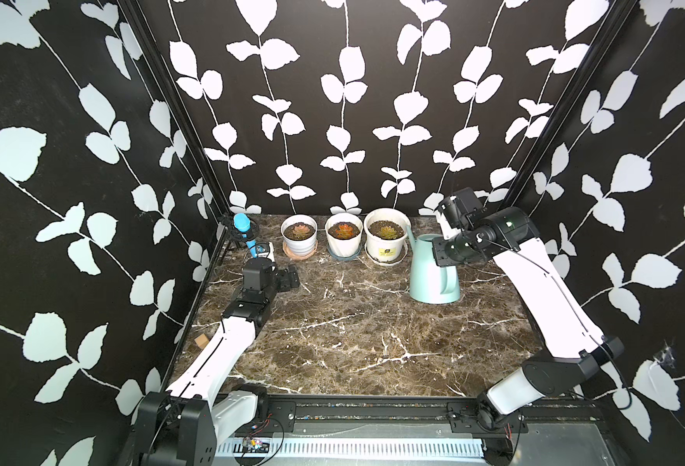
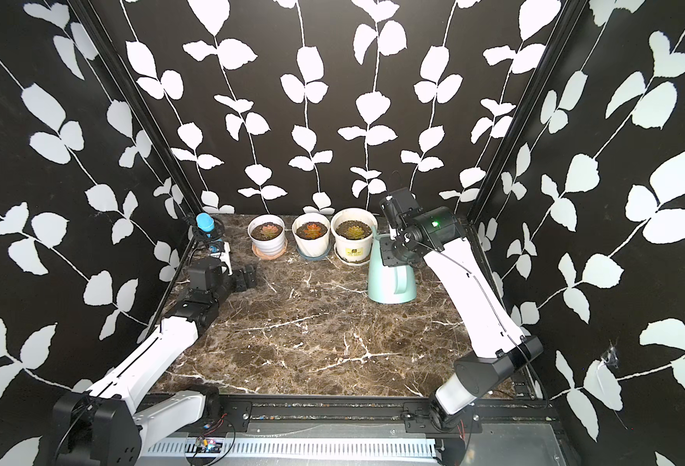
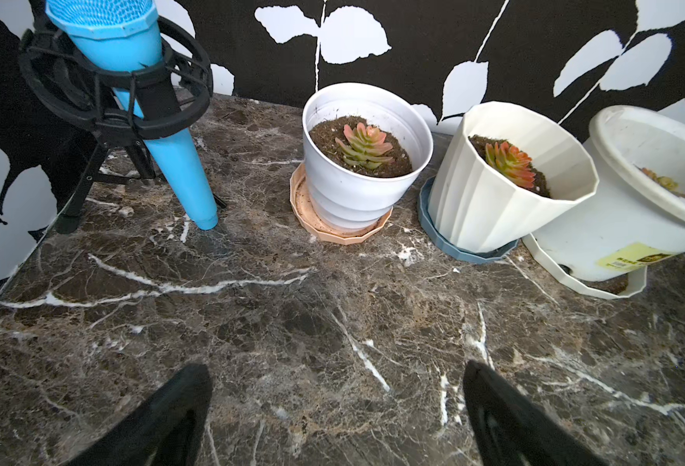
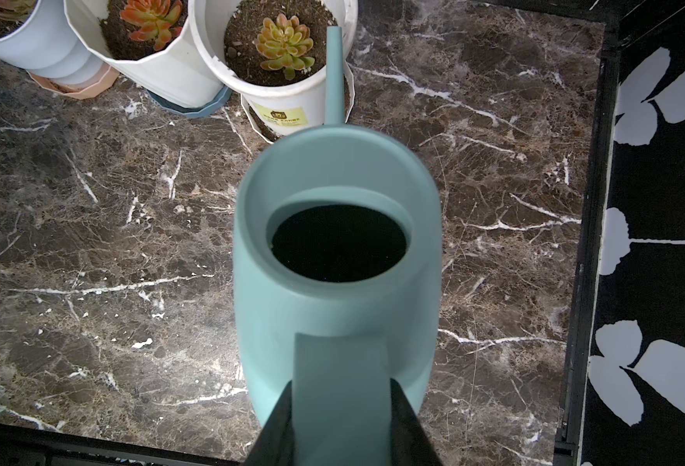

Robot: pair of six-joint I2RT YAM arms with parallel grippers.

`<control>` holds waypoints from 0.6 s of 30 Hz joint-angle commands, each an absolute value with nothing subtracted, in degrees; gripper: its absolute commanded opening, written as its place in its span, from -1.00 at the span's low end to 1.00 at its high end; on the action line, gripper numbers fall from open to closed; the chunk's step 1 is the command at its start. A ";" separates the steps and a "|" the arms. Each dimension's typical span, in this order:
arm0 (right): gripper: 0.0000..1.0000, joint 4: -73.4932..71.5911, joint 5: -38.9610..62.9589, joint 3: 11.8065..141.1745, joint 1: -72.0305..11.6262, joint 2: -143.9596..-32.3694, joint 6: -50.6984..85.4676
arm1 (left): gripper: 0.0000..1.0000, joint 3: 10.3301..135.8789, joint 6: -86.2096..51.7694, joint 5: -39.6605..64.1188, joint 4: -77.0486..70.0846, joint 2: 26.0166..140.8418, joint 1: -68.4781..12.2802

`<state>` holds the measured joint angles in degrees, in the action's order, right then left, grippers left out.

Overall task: Water the succulent around the soil edge
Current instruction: Water the soil of the potted plant with water.

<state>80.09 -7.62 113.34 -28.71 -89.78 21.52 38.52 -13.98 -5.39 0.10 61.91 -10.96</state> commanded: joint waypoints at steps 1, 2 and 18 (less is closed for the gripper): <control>-1.00 76.66 -7.39 111.82 -28.55 -87.48 22.37 | 0.97 40.17 -13.88 -5.17 -0.11 61.60 -11.24; -1.00 76.64 -7.13 111.63 -28.55 -87.37 22.48 | 0.97 40.10 -13.89 -5.19 -0.12 61.61 -11.23; -1.00 75.06 -3.30 107.16 -28.59 -85.22 23.28 | 0.98 40.12 -13.85 -5.05 -0.13 61.70 -11.25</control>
